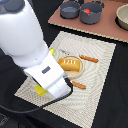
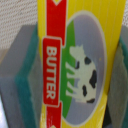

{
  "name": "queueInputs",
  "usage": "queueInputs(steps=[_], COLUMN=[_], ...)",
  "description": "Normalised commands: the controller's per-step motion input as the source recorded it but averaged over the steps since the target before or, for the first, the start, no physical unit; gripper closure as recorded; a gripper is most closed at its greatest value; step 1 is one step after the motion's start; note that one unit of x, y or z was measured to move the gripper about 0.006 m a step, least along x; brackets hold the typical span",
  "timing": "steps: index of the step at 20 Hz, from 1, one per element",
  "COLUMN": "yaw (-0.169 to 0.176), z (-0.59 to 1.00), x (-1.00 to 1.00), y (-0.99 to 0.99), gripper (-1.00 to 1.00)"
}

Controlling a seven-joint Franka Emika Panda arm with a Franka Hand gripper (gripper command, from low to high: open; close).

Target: Interact with the objects in diverse but meaningful ways.

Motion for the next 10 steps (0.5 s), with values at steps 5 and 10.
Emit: queueInputs(steps=[5,10], yaw=[-0.027,-0.003], z=[-0.25,-0.04], x=[0.25,0.19], y=[-0.01,-0.03], gripper=[1.00,-1.00])
